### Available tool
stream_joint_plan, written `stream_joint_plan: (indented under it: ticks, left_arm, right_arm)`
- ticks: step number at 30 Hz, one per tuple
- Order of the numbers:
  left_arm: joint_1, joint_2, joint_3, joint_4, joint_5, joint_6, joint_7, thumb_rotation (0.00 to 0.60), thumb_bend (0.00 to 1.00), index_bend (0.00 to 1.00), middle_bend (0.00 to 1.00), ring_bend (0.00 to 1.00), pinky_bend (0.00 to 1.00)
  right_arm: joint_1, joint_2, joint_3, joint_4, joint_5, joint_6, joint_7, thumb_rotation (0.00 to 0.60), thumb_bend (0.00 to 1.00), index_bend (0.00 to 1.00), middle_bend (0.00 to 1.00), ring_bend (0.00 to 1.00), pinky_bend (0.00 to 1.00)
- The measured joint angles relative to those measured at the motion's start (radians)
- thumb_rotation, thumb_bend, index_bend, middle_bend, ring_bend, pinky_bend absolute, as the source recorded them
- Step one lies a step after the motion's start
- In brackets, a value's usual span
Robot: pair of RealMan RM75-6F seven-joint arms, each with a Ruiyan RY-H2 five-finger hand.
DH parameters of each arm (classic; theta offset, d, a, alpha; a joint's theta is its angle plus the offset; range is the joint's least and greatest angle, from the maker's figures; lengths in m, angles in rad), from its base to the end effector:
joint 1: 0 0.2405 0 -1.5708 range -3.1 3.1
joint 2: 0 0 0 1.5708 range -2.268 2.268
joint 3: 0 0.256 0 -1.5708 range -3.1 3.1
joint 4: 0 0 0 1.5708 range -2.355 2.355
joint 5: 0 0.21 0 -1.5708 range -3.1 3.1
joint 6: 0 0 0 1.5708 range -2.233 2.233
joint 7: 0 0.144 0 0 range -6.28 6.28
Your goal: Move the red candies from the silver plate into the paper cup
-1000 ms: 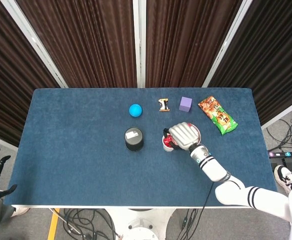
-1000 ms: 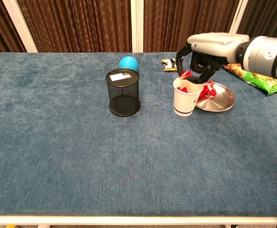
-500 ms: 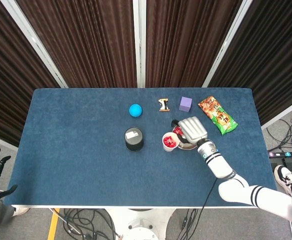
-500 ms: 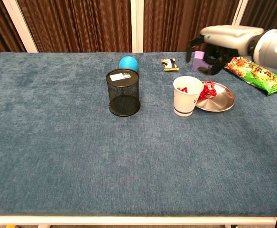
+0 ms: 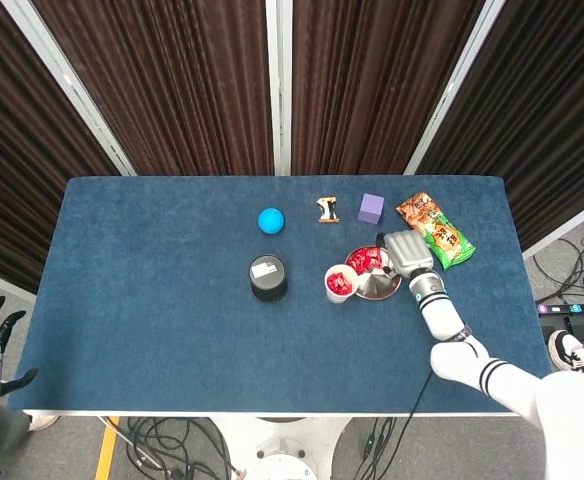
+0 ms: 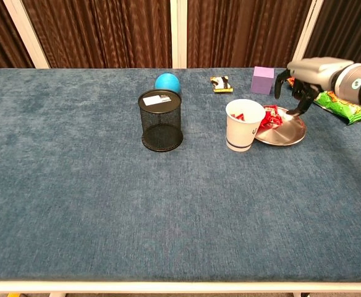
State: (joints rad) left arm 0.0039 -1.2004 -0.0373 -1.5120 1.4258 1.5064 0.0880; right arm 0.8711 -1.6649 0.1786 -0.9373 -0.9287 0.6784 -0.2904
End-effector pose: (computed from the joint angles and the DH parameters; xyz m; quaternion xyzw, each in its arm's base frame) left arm -0.3474 0.1489 0.1475 -0.5705 -0.3957 -0.3178 0.6457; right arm -0.2162 -0.4302 -0.0157 0.7303 -0.3957 0.2452 0.5000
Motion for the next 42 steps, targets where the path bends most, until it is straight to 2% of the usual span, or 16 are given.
stream_joint_plan:
  ticks: [11, 17, 20, 24, 28, 30, 38, 42]
  left_arm:
    - [0.000, 0.000, 0.000, -0.001, -0.006, -0.003, 0.001, 0.600, 0.00, 0.24, 0.09, 0.07, 0.06]
    - [0.003, -0.001, 0.001, 0.006, -0.010, -0.004, -0.005, 0.600, 0.00, 0.24, 0.09, 0.07, 0.06]
    - [0.004, -0.003, 0.000, 0.011, -0.011, -0.003, -0.009, 0.600, 0.00, 0.24, 0.09, 0.07, 0.06]
    - [0.003, 0.000, 0.000, 0.014, -0.007, -0.001, -0.013, 0.600, 0.00, 0.24, 0.09, 0.07, 0.06]
    - [0.002, 0.000, -0.003, 0.018, -0.005, 0.001, -0.015, 0.600, 0.00, 0.24, 0.09, 0.07, 0.06]
    - [-0.001, 0.001, -0.003, 0.018, -0.001, 0.000, -0.012, 0.600, 0.00, 0.24, 0.09, 0.07, 0.06]
    - [-0.012, 0.006, -0.004, 0.006, 0.012, -0.003, -0.003, 0.600, 0.00, 0.24, 0.09, 0.07, 0.06]
    - [-0.015, 0.009, -0.003, 0.000, 0.015, -0.007, -0.001, 0.600, 0.00, 0.24, 0.09, 0.07, 0.06]
  right_arm:
    - [0.021, -0.102, 0.002, 0.151, -0.015, -0.070, 0.027, 0.600, 0.26, 0.42, 0.90, 0.93, 1.00]
    - [0.030, -0.140, 0.012, 0.205, -0.036, -0.085, 0.048, 0.600, 0.32, 0.50, 0.90, 0.93, 1.00]
    - [0.032, -0.153, 0.019, 0.221, -0.048, -0.081, 0.055, 0.600, 0.36, 0.55, 0.90, 0.94, 1.00]
    - [0.027, -0.137, 0.024, 0.196, -0.067, -0.059, 0.063, 0.600, 0.37, 0.56, 0.90, 0.94, 1.00]
    - [0.012, -0.083, 0.030, 0.105, -0.095, -0.008, 0.075, 0.600, 0.37, 0.57, 0.90, 0.94, 1.00]
    - [-0.001, -0.038, 0.034, 0.024, -0.112, 0.022, 0.085, 0.600, 0.36, 0.57, 0.90, 0.94, 1.00]
    - [-0.045, 0.170, 0.049, -0.380, -0.195, 0.133, 0.104, 0.600, 0.35, 0.54, 0.90, 0.94, 1.00]
    - [-0.044, 0.227, 0.050, -0.467, -0.217, 0.141, 0.102, 0.600, 0.35, 0.52, 0.90, 0.94, 1.00]
